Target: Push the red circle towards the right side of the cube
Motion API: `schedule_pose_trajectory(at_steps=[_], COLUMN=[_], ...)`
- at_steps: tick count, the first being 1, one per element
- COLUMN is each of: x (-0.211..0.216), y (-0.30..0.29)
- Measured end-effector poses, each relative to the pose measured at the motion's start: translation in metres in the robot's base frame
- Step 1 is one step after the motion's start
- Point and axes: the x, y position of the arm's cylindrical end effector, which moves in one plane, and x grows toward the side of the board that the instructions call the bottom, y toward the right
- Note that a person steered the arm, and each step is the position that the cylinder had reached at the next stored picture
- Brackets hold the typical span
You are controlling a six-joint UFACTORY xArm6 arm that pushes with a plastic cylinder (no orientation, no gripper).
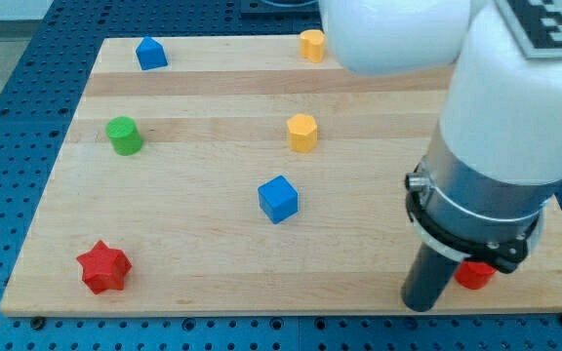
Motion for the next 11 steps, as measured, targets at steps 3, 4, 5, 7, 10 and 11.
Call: schedule_pose_trajectory(at_steps=[3, 4, 5, 7, 10, 11], x=[0.0, 0.0, 0.0, -0.003, -0.029, -0.033], y=[0.022, 0.086, 0.086, 0.071, 0.08, 0.077])
